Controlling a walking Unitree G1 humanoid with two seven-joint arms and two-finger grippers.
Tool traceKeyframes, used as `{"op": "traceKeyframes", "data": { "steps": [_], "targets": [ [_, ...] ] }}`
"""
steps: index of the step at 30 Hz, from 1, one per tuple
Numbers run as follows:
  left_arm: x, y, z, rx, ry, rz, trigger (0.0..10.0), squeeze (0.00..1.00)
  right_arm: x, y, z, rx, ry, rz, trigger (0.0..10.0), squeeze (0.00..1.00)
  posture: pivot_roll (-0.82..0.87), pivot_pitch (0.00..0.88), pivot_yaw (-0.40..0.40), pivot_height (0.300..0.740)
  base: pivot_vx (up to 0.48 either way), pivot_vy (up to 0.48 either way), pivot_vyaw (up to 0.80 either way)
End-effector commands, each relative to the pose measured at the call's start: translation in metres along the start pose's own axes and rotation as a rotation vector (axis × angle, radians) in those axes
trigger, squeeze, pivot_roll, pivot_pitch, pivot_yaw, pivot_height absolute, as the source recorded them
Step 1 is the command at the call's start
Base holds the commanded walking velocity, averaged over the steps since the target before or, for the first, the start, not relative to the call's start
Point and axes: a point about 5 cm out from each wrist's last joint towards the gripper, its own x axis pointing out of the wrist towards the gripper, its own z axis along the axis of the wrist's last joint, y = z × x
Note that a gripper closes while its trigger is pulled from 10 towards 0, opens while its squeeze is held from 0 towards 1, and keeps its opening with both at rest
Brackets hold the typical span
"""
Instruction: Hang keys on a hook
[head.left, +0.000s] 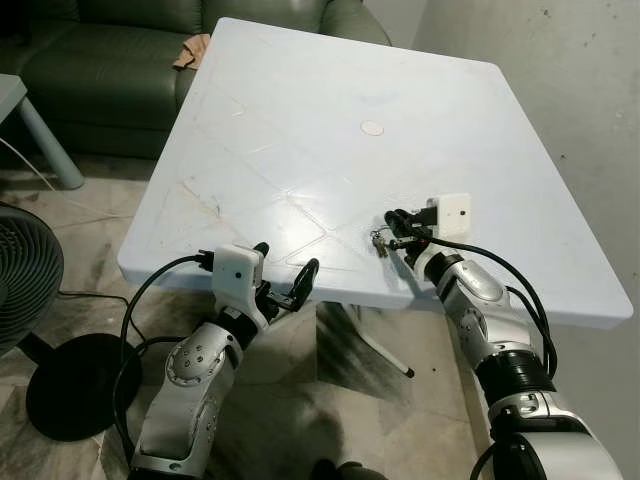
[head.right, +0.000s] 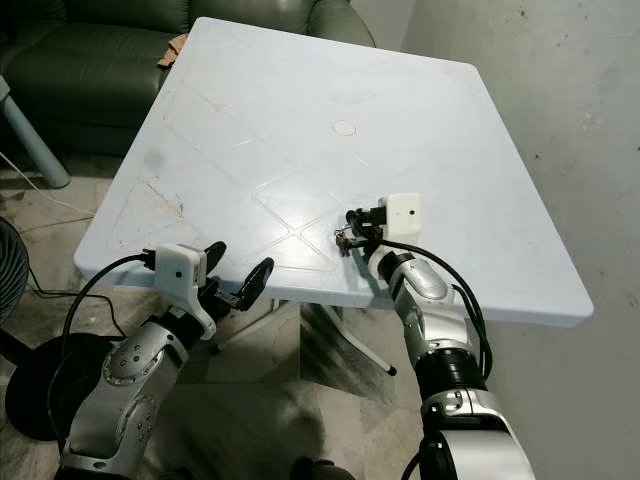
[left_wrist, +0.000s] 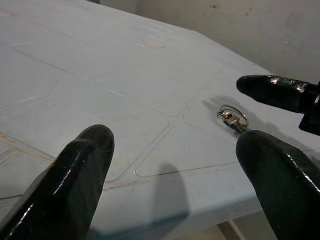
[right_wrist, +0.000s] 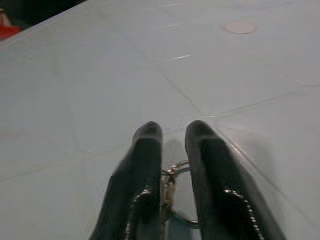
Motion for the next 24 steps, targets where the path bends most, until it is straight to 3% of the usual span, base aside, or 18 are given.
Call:
{"op": "traceKeyframes", "data": {
  "steps": [1,24],
  "targets": [
    [0.0008,-0.0028,-0.0014,-0.002,0.001,-0.005,10.0,0.00,-0.0018,-0.0004,-0.0024,0.000,0.011,0.006,10.0,1.00,0.02,0.162,-0.150,0.740,0.000,0.000,0.00],
    [0.0001,-0.0029,-0.0008,0.000,0.002,-0.008,10.0,0.00,-0.0011,0.0073,-0.0095,-0.001,0.054,0.057,10.0,1.00,0.02,0.176,-0.150,0.740,0.000,0.000,0.00]
  ]
}}
